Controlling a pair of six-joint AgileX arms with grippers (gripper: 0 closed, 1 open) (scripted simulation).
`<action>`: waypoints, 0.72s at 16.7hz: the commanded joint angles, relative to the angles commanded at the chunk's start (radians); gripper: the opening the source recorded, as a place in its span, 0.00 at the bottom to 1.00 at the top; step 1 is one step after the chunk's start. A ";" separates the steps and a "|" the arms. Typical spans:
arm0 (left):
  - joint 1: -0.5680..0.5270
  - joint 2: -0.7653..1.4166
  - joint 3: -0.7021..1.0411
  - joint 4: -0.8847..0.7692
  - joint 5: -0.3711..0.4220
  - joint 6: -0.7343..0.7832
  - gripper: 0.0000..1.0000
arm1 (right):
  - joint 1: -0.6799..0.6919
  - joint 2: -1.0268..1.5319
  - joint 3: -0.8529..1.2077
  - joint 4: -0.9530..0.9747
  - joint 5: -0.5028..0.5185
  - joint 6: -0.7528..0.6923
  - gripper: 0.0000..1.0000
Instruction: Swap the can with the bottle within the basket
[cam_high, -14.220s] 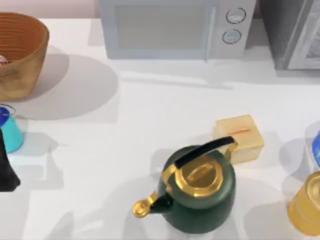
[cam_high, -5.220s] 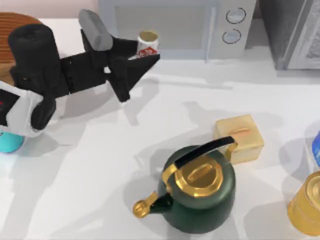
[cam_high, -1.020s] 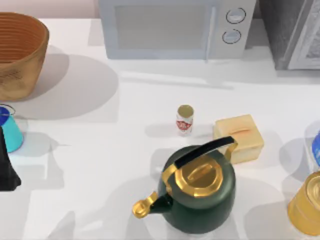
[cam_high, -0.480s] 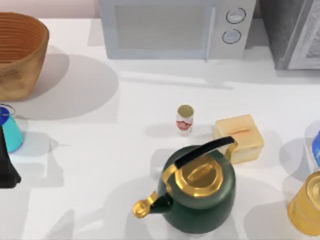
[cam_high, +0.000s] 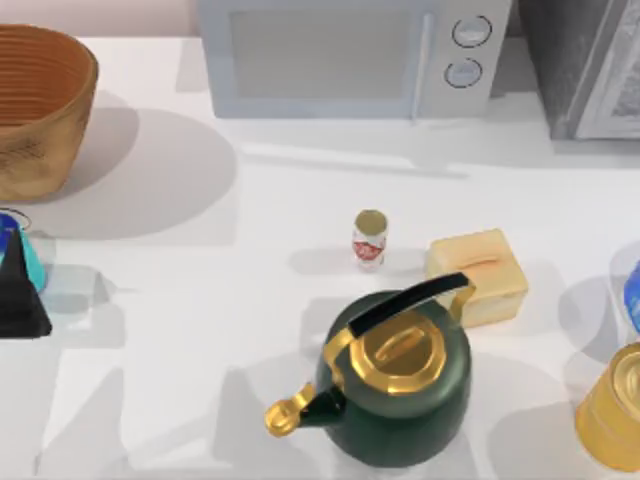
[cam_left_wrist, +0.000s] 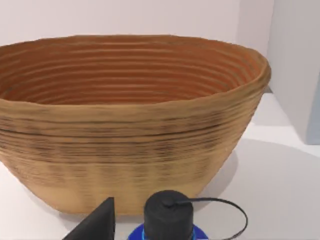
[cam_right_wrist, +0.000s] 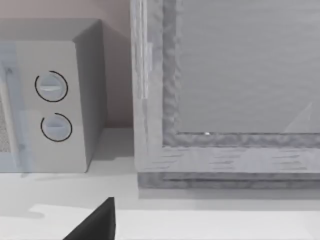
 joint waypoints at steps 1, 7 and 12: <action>0.009 0.101 0.003 0.076 0.010 0.004 1.00 | 0.000 0.000 0.000 0.000 0.000 0.000 1.00; 0.061 0.691 0.028 0.529 0.070 0.027 1.00 | 0.000 0.000 0.000 0.000 0.000 0.000 1.00; 0.090 1.033 0.045 0.796 0.104 0.041 1.00 | 0.000 0.000 0.000 0.000 0.000 0.000 1.00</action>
